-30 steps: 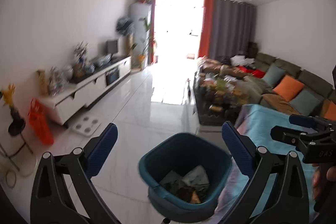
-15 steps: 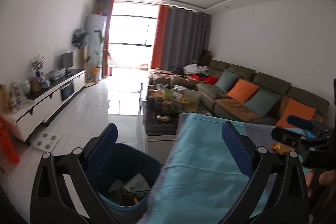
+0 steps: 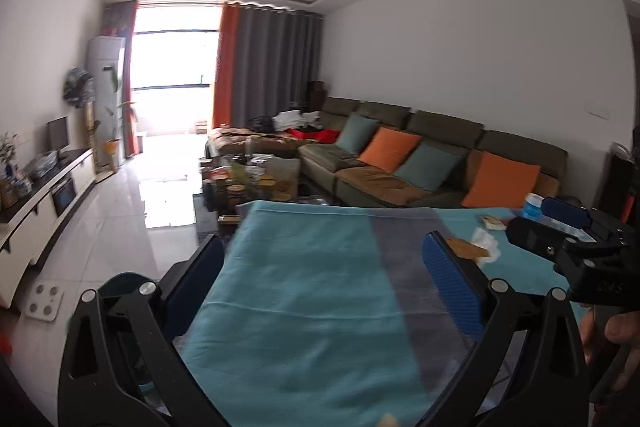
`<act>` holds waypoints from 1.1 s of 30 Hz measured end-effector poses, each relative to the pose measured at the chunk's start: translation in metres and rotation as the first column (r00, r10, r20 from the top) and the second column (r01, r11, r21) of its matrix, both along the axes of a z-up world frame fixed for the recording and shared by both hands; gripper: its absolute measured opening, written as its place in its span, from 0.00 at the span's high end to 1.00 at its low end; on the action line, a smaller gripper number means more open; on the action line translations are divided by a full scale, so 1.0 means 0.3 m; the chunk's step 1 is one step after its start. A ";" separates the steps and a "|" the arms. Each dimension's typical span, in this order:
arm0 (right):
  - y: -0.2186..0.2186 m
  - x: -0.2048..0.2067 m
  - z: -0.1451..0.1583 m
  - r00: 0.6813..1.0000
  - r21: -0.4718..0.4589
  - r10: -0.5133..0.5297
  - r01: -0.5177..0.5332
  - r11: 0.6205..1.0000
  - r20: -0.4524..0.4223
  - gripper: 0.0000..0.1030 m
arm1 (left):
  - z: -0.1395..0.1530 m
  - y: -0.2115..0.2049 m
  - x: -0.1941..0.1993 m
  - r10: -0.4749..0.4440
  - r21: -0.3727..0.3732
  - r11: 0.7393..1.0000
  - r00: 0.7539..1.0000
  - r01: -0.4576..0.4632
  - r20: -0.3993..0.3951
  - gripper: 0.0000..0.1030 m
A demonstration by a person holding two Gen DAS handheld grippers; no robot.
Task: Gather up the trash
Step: 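Move both tools back over the table toward the remaining wrappers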
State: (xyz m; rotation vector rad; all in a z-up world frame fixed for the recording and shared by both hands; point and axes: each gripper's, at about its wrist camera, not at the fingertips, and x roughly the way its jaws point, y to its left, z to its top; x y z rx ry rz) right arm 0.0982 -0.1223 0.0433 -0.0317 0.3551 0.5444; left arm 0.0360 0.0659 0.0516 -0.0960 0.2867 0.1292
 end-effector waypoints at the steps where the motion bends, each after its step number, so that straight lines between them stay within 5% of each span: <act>1: -0.017 -0.004 -0.003 1.000 0.004 -0.011 0.011 1.000 0.003 0.06 | -0.006 -0.025 0.011 -0.016 0.002 1.000 1.000 0.016 -0.007 0.05; 19: -0.282 -0.009 -0.114 0.970 0.001 -0.237 0.238 0.971 -0.062 0.06 | -0.068 -0.231 0.182 -0.180 0.040 0.983 0.982 0.182 -0.054 0.05; 33: -0.384 0.244 -0.191 0.941 -0.024 -0.269 0.270 0.963 -0.206 0.06 | -0.108 -0.315 0.427 -0.275 -0.006 0.961 0.951 0.277 -0.144 0.05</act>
